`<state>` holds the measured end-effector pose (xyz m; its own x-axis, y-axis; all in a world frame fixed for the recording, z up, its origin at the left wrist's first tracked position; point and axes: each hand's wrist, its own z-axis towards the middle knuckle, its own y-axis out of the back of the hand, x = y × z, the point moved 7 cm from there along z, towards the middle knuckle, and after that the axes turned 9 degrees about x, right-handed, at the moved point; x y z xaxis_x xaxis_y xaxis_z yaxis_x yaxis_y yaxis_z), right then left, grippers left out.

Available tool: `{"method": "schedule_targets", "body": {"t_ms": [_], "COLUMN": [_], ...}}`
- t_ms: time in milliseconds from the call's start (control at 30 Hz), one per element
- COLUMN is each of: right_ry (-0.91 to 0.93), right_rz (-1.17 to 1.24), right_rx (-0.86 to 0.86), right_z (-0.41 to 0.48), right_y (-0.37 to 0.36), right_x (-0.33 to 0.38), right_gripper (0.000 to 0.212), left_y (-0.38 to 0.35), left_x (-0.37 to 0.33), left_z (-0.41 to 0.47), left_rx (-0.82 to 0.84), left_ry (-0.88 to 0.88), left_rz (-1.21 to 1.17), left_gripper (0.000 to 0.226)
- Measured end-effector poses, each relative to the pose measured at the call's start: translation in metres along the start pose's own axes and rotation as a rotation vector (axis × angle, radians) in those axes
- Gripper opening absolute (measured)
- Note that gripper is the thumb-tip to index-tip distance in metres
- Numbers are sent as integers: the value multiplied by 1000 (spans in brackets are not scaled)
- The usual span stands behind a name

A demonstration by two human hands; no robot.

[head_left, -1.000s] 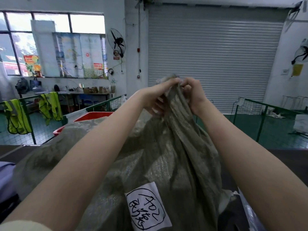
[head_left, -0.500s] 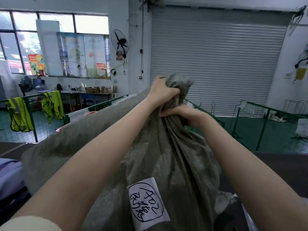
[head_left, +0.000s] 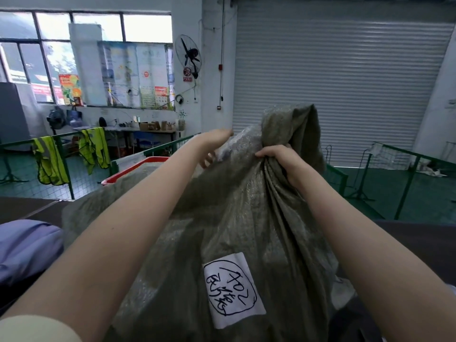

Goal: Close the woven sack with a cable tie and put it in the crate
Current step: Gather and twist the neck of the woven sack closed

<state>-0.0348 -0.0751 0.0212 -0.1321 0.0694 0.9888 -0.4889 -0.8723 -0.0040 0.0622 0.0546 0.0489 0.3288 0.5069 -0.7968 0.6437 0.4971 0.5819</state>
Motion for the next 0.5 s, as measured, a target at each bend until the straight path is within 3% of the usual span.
{"method": "schedule_targets", "body": {"t_ms": [100, 167, 233, 333, 433, 500], "right_ry": [9, 6, 7, -14, -37, -94], "right_rz": [43, 31, 29, 14, -16, -86], "right_rx": [36, 26, 4, -39, -52, -29], "right_z": [-7, -8, -5, -2, -3, -8], "right_y": [-12, -15, -11, 0, 2, 1], "right_x": [5, 5, 2, 1, 2, 0], "right_gripper": [67, 75, 66, 66, 65, 50], "left_y": [-27, -37, -39, -23, 9, 24], "left_x": [24, 24, 22, 21, 12, -4], "left_z": [9, 14, 16, 25, 25, 14], "left_rx": [300, 381, 369, 200, -159, -334], "left_ry": [91, 26, -22, -60, -175, -279], "left_rz": [-81, -218, -305, -356, -392, -361], "left_gripper": [79, 63, 42, 21, 15, 14]}}
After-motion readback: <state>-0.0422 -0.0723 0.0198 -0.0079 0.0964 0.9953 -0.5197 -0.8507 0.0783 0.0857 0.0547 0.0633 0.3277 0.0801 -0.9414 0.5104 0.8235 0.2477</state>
